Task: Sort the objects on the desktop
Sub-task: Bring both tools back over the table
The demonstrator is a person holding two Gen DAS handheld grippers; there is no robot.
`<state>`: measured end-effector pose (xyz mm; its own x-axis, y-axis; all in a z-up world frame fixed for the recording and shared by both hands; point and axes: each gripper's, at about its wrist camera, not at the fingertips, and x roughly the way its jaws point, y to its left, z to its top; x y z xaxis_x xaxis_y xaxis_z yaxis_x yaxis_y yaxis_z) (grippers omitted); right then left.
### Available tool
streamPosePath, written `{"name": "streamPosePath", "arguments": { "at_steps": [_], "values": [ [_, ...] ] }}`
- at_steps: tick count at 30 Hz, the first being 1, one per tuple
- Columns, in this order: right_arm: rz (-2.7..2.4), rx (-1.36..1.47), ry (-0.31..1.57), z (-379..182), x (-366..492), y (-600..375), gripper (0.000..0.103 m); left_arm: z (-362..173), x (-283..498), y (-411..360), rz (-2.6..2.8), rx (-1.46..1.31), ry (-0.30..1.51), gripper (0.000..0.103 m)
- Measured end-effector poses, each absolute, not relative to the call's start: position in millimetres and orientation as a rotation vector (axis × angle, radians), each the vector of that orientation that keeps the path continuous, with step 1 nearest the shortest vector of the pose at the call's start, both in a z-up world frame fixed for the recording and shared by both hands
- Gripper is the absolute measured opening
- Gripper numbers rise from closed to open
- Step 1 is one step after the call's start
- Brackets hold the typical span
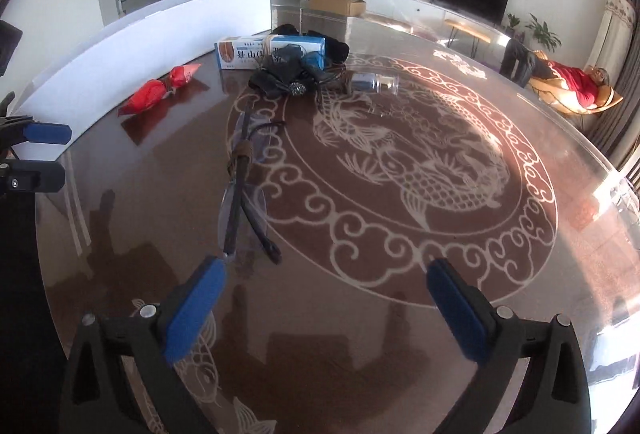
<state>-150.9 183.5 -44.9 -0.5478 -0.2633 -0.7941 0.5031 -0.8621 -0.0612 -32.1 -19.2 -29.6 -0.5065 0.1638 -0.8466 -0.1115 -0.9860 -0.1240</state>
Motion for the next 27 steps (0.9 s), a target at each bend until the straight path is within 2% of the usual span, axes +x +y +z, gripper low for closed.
{"name": "streamPosePath", "arguments": {
  "at_steps": [6,10,27],
  "values": [
    [-2.378,1.212,0.339,-61,-152,187,0.103,-50,-51,-8,2.696,-1.512,0.046,0.103],
    [-2.376,1.221,0.327,-60,-151,187,0.103,-55,-48,-15,2.720,-1.406,0.065,0.103],
    [-2.377,1.221,0.326,-59,-151,187,0.103,-56,-51,-13,2.732,-1.388,0.064,0.103]
  ]
}}
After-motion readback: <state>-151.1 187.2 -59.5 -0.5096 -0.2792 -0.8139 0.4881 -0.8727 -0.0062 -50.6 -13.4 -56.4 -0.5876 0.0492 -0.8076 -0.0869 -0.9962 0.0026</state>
